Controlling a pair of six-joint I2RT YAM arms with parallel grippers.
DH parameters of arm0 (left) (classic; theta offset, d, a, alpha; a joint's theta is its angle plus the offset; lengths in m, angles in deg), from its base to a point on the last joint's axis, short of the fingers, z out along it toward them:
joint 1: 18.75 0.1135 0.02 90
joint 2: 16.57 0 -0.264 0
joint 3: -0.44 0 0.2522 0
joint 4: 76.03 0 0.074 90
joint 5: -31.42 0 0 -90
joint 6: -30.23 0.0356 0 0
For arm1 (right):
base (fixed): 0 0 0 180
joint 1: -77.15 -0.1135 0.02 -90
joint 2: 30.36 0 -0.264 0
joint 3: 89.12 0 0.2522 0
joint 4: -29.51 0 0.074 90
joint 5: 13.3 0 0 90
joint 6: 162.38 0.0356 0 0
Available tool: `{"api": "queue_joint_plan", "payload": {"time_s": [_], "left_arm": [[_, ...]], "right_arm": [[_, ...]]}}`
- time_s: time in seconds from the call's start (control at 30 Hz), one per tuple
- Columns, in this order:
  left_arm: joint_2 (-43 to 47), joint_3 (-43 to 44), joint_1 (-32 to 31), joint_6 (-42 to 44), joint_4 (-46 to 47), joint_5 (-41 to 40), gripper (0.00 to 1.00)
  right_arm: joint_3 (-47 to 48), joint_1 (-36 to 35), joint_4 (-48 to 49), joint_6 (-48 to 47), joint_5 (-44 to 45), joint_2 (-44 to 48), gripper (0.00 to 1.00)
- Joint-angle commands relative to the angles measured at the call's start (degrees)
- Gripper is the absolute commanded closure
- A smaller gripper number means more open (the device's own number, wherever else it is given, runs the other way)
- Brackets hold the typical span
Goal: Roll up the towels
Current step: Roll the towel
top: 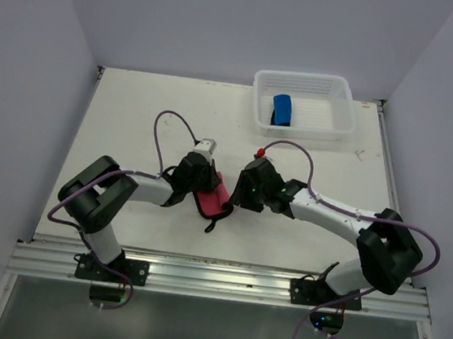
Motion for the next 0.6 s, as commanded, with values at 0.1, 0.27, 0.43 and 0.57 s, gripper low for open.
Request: {"api": "queue_joint_plan", "payload": {"time_s": [0.1, 0.27, 0.43, 0.57], "left_arm": [[-2.7, -2.2, -0.5, 1.4, -6.4, -2.8, 1.00], [-2.9, -2.1, -0.7, 1.3, -6.3, -2.7, 1.00], [-2.9, -2.2, -0.8, 1.2, -6.4, -2.6, 1.00], [-2.9, -2.2, -1.0, 0.9, -6.6, -2.6, 1.00]], "right_arm": [[-1.1, 1.3, 6.2, 3.4, -5.6, -1.4, 0.50], [-0.5, 1.3, 7.4, 0.9, -5.6, -2.3, 0.49], [1.1, 1.3, 4.8, -3.5, -3.2, -4.0, 0.48], [1.5, 1.2, 4.9, -5.6, -3.2, -6.3, 0.48]]}}
